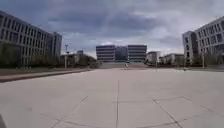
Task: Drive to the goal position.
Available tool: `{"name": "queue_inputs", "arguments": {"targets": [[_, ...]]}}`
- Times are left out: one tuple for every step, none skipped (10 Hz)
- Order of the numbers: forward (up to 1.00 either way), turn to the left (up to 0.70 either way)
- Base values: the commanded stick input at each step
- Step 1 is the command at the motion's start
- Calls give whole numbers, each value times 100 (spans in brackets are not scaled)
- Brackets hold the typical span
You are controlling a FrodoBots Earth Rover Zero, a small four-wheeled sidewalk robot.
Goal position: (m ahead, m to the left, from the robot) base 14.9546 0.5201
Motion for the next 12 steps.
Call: {"name": "queue_inputs", "arguments": {"targets": [[70, 0], [70, 0], [70, 0], [70, 0], [70, -1], [70, -7], [70, -1], [70, 0], [70, 0], [70, -17], [70, -2], [70, 0]]}}
